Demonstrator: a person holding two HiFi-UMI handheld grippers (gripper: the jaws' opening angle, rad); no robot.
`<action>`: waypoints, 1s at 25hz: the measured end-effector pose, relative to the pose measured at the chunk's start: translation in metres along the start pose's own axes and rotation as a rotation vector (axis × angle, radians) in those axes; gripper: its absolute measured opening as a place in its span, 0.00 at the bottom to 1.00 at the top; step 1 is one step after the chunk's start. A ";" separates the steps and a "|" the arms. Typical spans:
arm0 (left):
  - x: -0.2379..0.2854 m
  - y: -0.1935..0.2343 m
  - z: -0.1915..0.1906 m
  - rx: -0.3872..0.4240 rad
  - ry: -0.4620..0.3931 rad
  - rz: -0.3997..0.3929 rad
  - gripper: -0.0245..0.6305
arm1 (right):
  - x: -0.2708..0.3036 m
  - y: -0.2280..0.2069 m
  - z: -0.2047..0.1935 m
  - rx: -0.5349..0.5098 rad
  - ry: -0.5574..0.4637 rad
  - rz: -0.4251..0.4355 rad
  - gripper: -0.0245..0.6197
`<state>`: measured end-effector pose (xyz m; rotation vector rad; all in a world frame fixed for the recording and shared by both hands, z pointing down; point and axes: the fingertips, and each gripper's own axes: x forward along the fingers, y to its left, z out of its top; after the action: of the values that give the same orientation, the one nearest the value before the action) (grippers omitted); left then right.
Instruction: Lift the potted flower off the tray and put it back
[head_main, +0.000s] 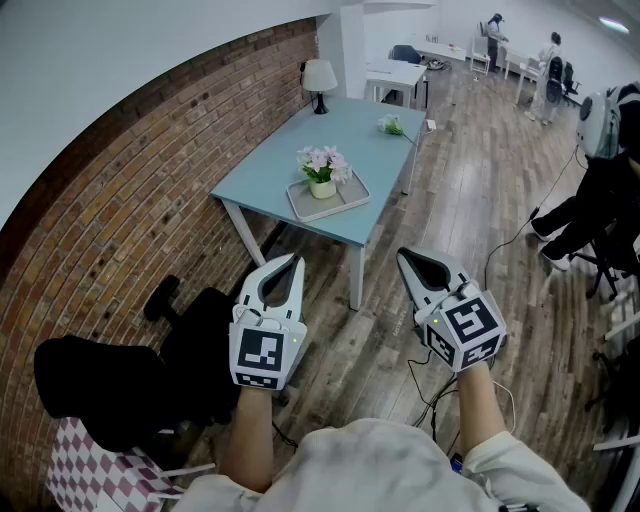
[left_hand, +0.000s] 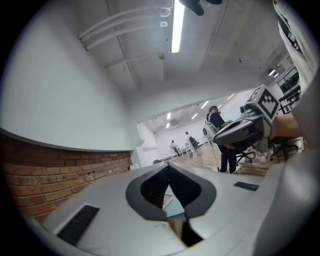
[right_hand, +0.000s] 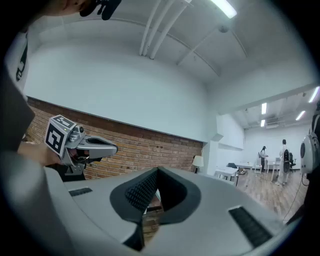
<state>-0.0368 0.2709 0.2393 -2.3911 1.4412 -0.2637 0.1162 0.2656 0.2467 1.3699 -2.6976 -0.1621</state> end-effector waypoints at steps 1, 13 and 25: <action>0.000 -0.002 -0.001 0.007 0.002 -0.008 0.05 | 0.001 0.000 -0.002 0.002 0.002 -0.002 0.07; 0.010 -0.004 -0.008 0.011 0.028 -0.005 0.05 | 0.008 -0.013 -0.004 0.038 -0.003 -0.014 0.07; 0.029 -0.024 -0.007 -0.010 0.049 0.035 0.05 | 0.000 -0.037 -0.020 -0.007 0.029 0.036 0.07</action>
<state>-0.0058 0.2547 0.2539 -2.3809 1.5077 -0.3090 0.1488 0.2433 0.2612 1.3110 -2.6930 -0.1475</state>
